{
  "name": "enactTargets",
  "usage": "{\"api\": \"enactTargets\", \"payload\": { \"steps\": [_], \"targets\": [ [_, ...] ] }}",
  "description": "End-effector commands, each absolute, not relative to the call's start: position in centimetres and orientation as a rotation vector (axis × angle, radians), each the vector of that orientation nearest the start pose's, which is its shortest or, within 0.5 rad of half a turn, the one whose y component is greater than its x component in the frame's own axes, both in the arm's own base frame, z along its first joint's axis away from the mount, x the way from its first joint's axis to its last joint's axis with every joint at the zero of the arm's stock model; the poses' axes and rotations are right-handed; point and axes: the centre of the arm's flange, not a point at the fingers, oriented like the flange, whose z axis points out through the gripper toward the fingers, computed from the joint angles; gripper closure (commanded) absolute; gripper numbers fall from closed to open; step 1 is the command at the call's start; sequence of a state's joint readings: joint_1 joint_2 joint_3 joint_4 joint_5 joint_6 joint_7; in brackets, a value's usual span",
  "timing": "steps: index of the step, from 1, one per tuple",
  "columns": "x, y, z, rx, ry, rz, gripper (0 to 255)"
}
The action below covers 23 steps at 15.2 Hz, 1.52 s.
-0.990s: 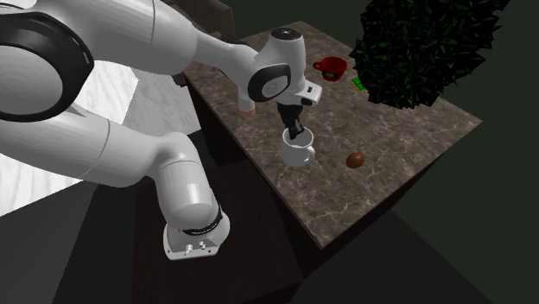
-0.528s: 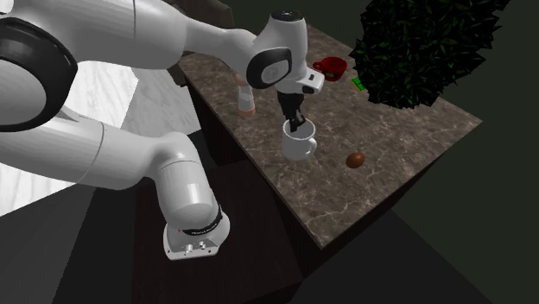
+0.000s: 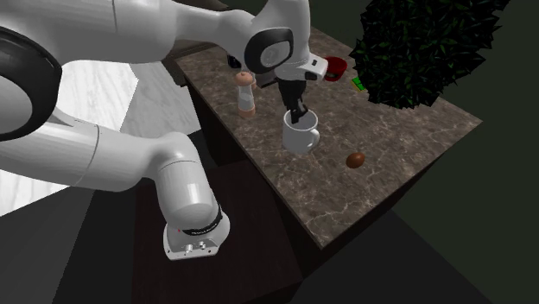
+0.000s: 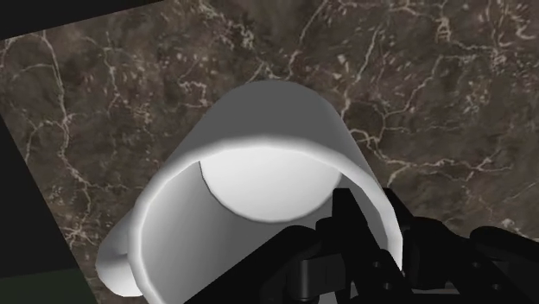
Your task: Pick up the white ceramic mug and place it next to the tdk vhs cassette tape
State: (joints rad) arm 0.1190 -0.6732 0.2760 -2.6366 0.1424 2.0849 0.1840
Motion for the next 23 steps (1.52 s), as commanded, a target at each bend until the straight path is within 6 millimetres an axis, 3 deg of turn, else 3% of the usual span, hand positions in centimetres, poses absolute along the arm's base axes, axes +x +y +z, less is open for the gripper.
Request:
{"api": "enactTargets", "payload": {
  "steps": [1,11,23],
  "targets": [
    [32.7,14.6,46.8,-3.147,-0.155,-0.181,255],
    [32.7,14.6,51.9,-3.147,-0.155,-0.181,255],
    [39.5,29.0,52.0,-3.147,-0.155,-0.181,255]
  ]
}}
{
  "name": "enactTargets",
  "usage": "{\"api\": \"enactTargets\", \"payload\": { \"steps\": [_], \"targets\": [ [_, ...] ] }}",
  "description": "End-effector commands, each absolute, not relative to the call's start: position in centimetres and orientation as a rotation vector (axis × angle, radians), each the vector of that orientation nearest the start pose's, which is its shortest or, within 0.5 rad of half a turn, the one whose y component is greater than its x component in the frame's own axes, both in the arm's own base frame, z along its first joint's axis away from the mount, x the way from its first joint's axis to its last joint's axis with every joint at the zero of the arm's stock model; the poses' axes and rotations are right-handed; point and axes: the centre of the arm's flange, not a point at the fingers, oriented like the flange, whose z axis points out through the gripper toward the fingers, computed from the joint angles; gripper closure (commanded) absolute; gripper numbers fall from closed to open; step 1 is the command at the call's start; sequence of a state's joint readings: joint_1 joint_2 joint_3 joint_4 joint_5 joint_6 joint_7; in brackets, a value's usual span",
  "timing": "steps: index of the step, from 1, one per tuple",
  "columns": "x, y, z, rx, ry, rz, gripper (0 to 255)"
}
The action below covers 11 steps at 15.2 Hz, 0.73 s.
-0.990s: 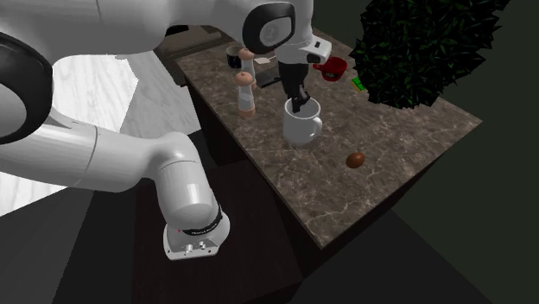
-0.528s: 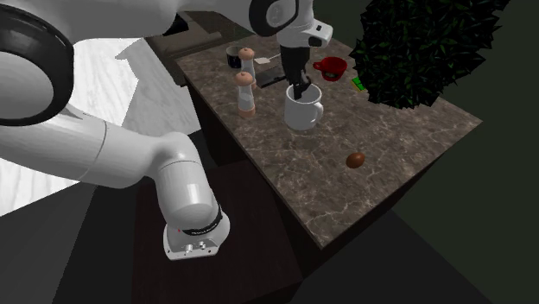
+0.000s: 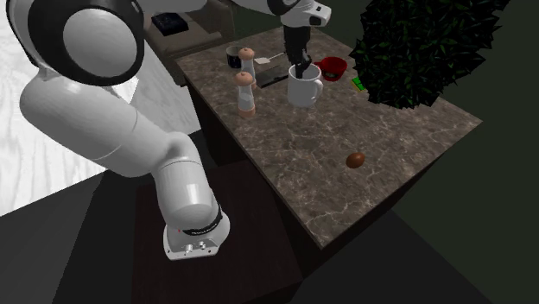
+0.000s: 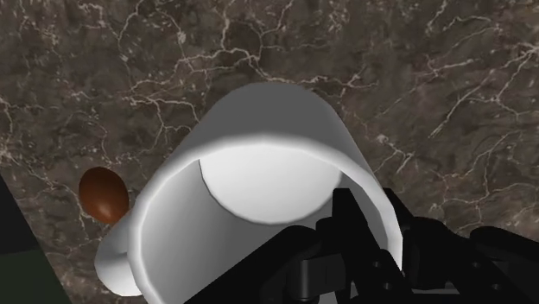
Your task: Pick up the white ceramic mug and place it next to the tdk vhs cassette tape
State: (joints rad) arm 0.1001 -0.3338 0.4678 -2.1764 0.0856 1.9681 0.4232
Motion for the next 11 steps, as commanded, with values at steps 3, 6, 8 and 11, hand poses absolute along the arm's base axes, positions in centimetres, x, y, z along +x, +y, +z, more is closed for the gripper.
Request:
{"api": "enactTargets", "payload": {
  "steps": [3,6,8,11],
  "targets": [
    [41.2,32.5,52.0,-3.147,-0.155,-0.181,255],
    [42.9,36.1,52.0,-3.147,-0.155,-0.181,255],
    [44.1,38.5,52.0,-3.147,-0.155,-0.181,255],
    [45.8,42.1,52.1,-3.147,-0.155,-0.181,255]
  ]
}}
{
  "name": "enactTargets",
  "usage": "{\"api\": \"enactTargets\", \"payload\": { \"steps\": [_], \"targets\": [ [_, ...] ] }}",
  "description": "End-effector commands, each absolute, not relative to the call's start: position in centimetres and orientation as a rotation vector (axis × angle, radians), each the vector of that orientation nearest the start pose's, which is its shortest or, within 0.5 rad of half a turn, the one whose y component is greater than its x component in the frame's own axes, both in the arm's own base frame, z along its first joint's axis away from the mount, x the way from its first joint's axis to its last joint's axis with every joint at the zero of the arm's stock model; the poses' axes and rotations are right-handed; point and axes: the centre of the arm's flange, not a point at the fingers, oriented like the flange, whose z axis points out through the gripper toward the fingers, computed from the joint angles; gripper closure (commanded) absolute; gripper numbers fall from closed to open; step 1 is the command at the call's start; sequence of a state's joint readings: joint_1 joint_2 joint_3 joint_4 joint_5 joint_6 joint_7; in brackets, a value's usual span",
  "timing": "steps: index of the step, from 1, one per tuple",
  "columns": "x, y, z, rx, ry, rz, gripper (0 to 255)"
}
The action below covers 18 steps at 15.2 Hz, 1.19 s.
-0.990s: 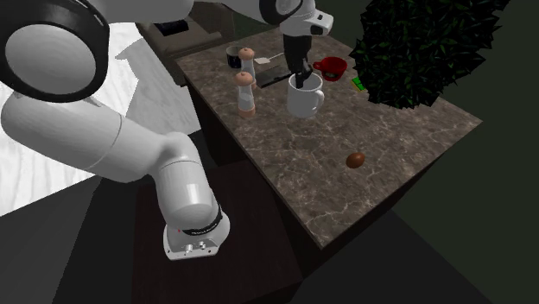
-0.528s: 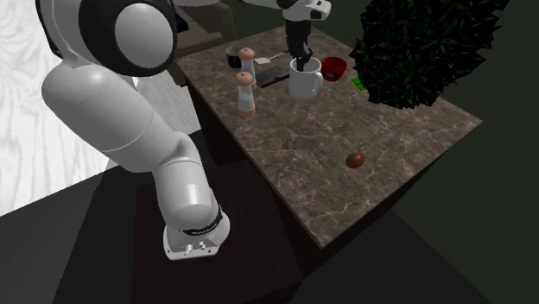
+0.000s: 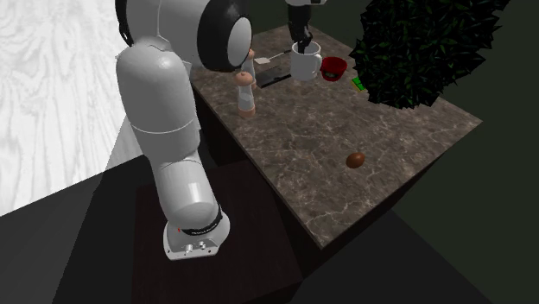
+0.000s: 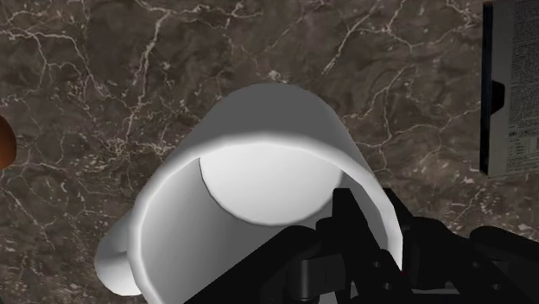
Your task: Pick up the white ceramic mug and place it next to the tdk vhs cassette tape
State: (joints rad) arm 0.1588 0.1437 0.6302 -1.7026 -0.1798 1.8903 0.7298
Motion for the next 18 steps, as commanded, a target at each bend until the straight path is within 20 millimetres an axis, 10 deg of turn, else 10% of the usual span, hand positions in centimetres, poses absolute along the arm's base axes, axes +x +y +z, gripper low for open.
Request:
{"api": "enactTargets", "payload": {
  "steps": [1,5,18],
  "targets": [
    [46.3,43.3,52.1,-3.147,-0.155,-0.181,255],
    [48.7,48.3,52.1,-3.147,-0.155,-0.181,255],
    [48.7,48.3,45.2,-3.147,-0.155,-0.181,255]
  ]
}}
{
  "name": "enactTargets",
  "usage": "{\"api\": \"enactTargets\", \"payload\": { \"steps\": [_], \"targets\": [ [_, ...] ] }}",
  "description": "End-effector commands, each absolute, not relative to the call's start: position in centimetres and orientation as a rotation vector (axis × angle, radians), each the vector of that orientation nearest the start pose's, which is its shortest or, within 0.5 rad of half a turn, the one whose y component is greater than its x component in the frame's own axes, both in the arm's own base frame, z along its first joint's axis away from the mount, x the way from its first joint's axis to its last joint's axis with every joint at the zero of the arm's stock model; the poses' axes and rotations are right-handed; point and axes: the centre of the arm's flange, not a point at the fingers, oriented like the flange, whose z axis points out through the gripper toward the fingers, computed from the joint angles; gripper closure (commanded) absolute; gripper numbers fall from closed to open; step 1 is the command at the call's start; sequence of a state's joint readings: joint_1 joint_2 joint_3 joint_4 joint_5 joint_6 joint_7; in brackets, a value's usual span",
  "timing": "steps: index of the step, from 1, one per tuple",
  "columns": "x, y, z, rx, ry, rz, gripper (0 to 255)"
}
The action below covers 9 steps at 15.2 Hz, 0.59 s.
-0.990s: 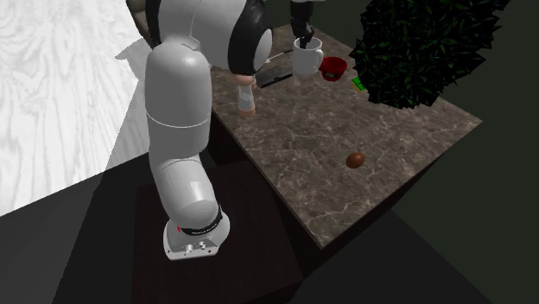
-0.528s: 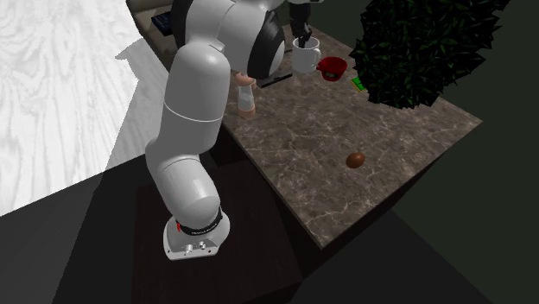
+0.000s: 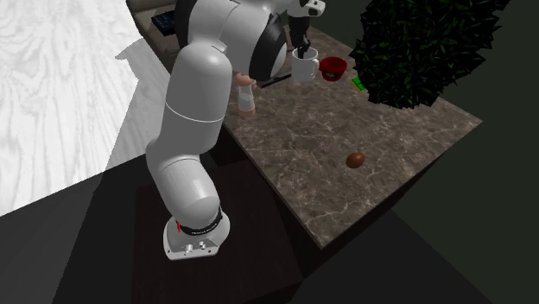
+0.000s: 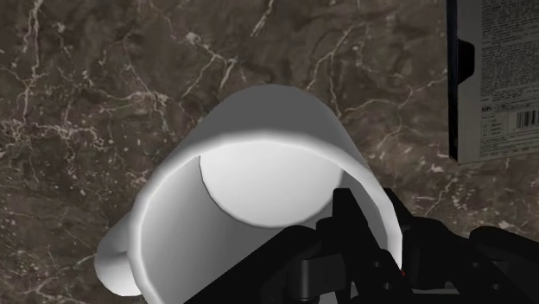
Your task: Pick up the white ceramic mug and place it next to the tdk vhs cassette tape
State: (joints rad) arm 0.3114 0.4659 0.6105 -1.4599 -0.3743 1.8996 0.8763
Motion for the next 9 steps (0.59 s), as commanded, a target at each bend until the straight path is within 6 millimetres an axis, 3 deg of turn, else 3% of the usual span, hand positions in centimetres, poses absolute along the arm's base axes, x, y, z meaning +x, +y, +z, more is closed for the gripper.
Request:
{"api": "enactTargets", "payload": {
  "steps": [1,9],
  "targets": [
    [48.7,48.3,44.7,-3.147,-0.155,-0.181,255],
    [48.7,48.3,40.5,-3.147,-0.155,-0.181,255]
  ]
}}
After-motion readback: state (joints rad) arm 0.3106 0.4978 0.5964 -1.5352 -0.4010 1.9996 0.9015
